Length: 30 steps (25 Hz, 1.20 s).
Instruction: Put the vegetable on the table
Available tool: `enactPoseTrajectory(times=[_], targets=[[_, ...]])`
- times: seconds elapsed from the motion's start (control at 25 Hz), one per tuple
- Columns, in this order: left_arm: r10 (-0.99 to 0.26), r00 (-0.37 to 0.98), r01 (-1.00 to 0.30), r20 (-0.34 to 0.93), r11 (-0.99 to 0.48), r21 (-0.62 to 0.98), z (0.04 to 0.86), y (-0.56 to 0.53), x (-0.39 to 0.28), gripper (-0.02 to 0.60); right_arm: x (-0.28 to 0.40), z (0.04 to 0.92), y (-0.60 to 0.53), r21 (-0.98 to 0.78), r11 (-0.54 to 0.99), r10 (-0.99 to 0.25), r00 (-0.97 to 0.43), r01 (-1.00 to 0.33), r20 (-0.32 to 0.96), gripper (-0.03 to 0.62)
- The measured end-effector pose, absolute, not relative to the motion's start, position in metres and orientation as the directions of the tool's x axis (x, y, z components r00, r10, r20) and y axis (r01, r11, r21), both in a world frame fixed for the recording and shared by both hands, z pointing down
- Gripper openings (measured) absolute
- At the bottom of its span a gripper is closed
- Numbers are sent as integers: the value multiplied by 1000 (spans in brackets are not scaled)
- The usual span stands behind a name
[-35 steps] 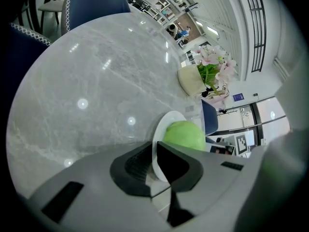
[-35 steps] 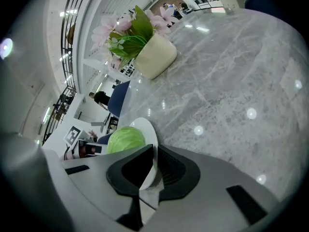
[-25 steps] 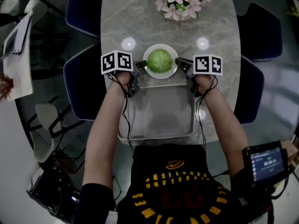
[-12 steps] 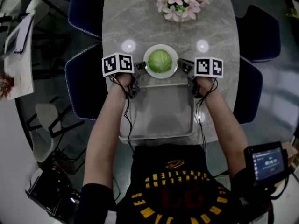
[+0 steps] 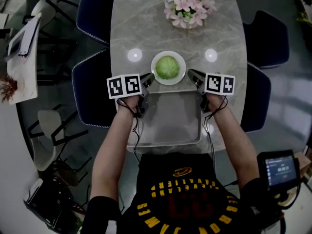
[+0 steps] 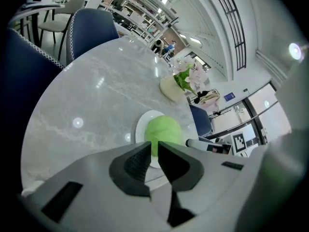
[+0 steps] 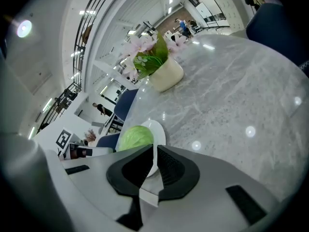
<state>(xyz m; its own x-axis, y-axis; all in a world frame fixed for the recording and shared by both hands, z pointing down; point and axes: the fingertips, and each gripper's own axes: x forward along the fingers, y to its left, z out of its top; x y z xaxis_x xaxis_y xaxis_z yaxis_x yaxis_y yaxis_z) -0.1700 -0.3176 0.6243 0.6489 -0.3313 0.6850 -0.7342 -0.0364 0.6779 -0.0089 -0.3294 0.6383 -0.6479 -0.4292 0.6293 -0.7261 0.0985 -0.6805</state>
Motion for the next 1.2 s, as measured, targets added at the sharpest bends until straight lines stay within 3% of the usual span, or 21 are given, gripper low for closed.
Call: enactPoseTrajectory(times=[0.12, 0.2, 0.6, 1.2], targets=[[-344, 654, -733, 673, -71, 676, 609, -304, -168, 44, -14, 617, -320, -677, 135, -448, -654, -724, 610, 31], [-359, 657, -730, 663, -85, 678, 601, -298, -167, 0, -19, 606, -315, -686, 154, -460, -666, -712, 587, 29], [-309, 668, -744, 677, -282, 605, 576, -231, -135, 0, -32, 570, -264, -710, 235, -475, -715, -664, 512, 29], [-328, 689, -724, 646, -273, 633, 549, -150, -126, 0, -39, 540, -197, -664, 327, -477, -724, -673, 498, 29]])
